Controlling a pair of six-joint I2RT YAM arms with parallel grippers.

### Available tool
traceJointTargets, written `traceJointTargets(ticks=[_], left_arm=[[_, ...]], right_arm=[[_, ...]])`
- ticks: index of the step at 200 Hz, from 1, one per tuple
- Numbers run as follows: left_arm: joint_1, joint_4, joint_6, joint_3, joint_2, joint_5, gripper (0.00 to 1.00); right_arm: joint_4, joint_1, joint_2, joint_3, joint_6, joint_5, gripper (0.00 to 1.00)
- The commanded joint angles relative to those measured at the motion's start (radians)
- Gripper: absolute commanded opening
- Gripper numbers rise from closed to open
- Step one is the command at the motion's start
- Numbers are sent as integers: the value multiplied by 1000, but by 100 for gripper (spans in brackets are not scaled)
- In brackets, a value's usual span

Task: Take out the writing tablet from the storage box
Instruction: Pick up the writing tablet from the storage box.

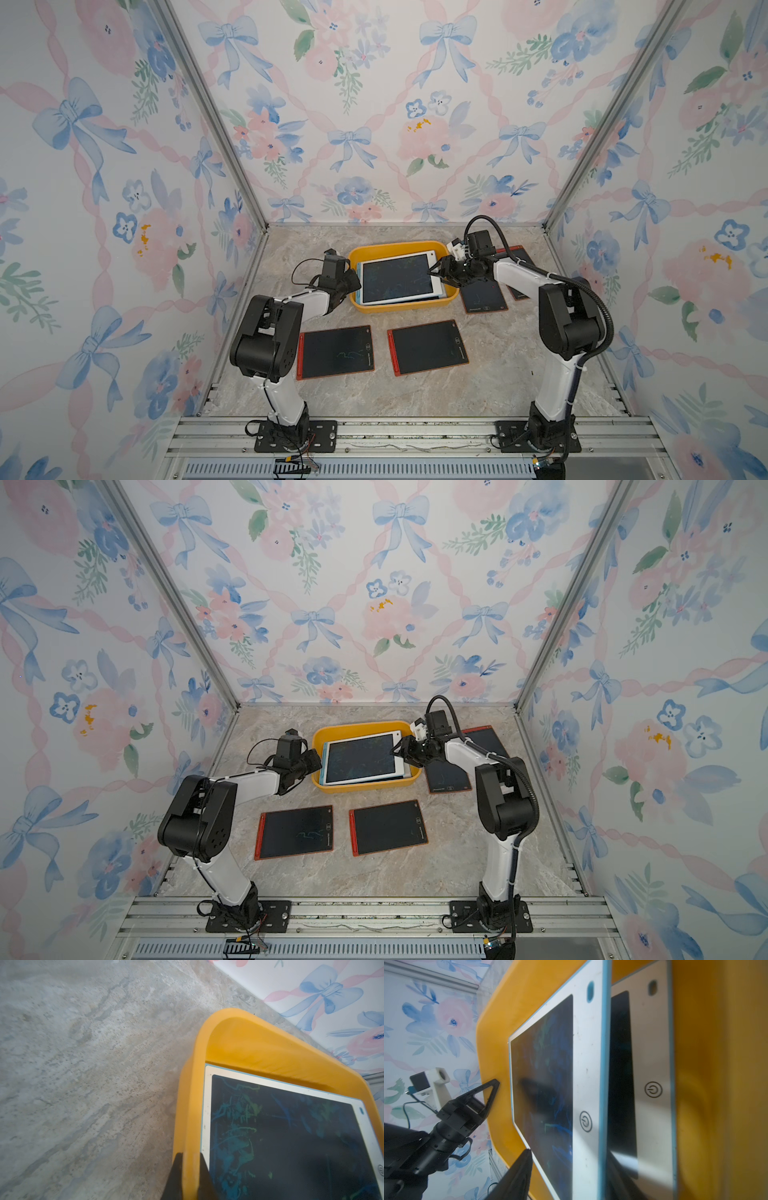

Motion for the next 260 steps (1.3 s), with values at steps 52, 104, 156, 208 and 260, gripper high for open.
traceJointTargets(ticks=[52,104,156,208,260], left_arm=[[-10,108,-41,55,8,86,0],[-10,108,-43,61,13,87,0],[-9,102,-41,66,22,85,0],[-9,100,-38,65,20,83,0],[-6,96,-36,62,16,82,0]], right_arm=[[241,3,-41,-68,150,-160,55],[112,34,1,-14,78,-96,54],[26,57,22,26,28,-51,46],[-37,59,6,40,-35,-7,32],[-24,44,-26,27,-37,-17,19]])
